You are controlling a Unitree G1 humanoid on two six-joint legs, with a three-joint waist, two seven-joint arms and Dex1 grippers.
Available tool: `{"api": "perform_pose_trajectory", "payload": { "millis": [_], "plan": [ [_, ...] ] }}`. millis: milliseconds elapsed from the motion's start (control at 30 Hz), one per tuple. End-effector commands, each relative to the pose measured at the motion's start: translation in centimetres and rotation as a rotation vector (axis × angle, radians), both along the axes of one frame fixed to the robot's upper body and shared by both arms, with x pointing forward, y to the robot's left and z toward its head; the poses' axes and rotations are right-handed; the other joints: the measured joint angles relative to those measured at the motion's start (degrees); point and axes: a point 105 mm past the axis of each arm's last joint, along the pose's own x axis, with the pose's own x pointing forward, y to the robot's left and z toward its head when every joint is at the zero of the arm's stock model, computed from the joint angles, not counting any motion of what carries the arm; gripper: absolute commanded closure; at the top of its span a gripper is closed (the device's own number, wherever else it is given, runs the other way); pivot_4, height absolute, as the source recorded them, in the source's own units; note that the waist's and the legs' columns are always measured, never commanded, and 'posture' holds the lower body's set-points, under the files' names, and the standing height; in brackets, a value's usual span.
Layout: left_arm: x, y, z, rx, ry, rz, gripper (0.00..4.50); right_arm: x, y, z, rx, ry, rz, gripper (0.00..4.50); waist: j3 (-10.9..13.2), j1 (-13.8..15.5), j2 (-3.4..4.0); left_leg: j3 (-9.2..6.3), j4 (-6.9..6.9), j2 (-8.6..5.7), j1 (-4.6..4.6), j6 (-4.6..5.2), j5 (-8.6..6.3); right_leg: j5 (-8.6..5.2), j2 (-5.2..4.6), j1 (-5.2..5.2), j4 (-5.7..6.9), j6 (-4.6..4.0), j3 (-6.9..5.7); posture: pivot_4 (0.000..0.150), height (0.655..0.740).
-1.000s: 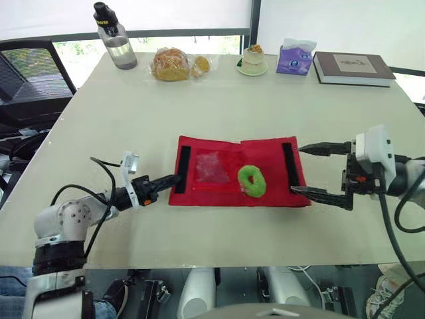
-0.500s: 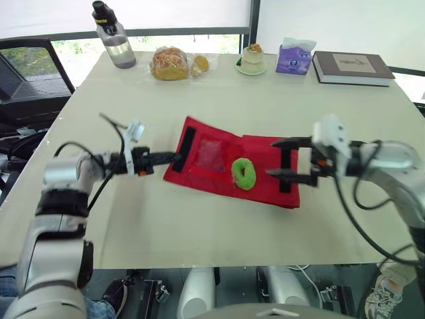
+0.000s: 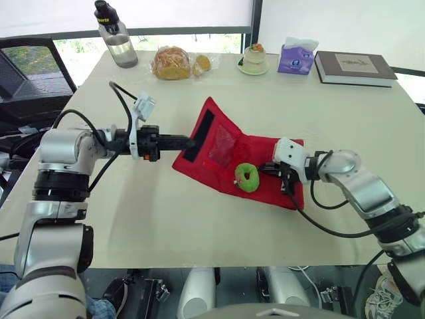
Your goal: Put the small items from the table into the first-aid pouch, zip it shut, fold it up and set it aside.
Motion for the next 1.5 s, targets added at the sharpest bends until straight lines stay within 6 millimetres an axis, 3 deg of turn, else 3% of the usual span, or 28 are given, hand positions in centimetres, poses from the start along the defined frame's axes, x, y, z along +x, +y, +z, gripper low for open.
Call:
{"api": "perform_pose_trajectory", "payload": {
  "millis": [33,200,433,533,633,767,967,1067,1167,1500],
  "plan": [
    [-1.1,-2.5,3.0,-0.085,-0.064,-0.116,4.5,0.8,-0.6,-1.7,-0.075,0.01,-0.052,4.44,0.0,-0.01,-0.01,-0.01,0.02,0.0,0.01,0.0,0.0,0.0,0.0,0.03,0.0,0.0,-0.01,0.15,0.74],
    [-2.2,-6.3,4.3,-0.177,-0.076,-0.254,4.5,1.1,-0.1,-2.9,-0.105,0.038,-0.053,4.44,-0.03,-0.16,-0.04,-0.03,0.05,0.01,0.05,0.0,0.0,0.01,0.02,0.07,0.06,0.0,-0.01,0.15,0.74],
    [-2.5,-8.4,3.7,-0.195,-0.075,-0.334,4.5,1.4,0.1,-3.5,-0.062,0.073,-0.092,4.44,-0.04,-1.53,-0.06,-0.03,0.03,0.02,0.15,-0.01,0.0,0.0,0.06,0.07,0.29,-0.01,0.04,0.15,0.74],
    [-2.2,-8.5,3.4,-0.203,-0.071,-0.333,4.5,1.2,0.6,-1.7,0.138,0.164,-0.144,4.44,-0.04,-1.53,-0.06,-0.06,0.04,0.01,0.15,-0.01,0.0,0.0,0.07,0.06,0.33,-0.02,0.04,0.15,0.74],
    [-1.7,-8.3,3.2,-0.22,-0.062,-0.318,4.5,1.0,-0.3,0.7,0.3,0.208,-0.169,4.44,-0.04,-1.27,-0.06,-0.07,0.04,-0.02,0.12,-0.01,0.0,0.0,0.04,0.06,0.35,-0.02,0.03,0.15,0.74],
    [-1.7,-8.3,2.9,-0.226,-0.058,-0.322,4.5,-0.4,-1.1,5.6,0.56,0.191,-0.123,4.44,-0.02,-0.95,-0.04,-0.09,0.04,-0.08,0.06,-0.01,0.0,-0.01,-0.01,0.05,0.34,-0.01,0.01,0.15,0.74],
    [-1.8,-9.1,1.9,-0.243,-0.021,-0.327,4.5,-2.6,-4.0,8.1,0.626,0.148,-0.111,4.44,0.01,-0.87,0.02,-0.12,0.04,-0.08,-0.01,0.0,0.0,-0.01,0.0,-0.02,0.34,0.0,-0.01,0.15,0.74],
    [-1.8,-9.6,1.2,-0.244,-0.008,-0.326,4.5,-2.9,-5.8,8.1,0.621,0.097,-0.16,4.44,0.01,-0.86,0.02,-0.11,0.02,-0.09,-0.01,0.0,0.0,-0.01,0.0,-0.02,0.33,0.0,0.01,0.15,0.74],
    [-1.5,-11.0,-0.1,-0.247,0.015,-0.313,4.5,-4.0,-8.7,6.8,0.547,0.06,-0.256,4.44,0.01,0.07,0.02,-0.11,0.03,-0.12,-0.01,0.0,0.0,-0.03,-0.02,-0.01,0.31,0.02,0.01,0.15,0.74],
    [-0.7,-15.4,-2.9,-0.234,0.064,-0.32,4.5,-5.4,-10.8,5.8,0.527,0.038,-0.354,4.44,0.0,-0.08,0.06,-0.07,0.06,-0.11,0.05,0.0,-0.01,-0.04,0.02,0.03,0.29,0.04,0.1,0.15,0.74]
  ]
}}
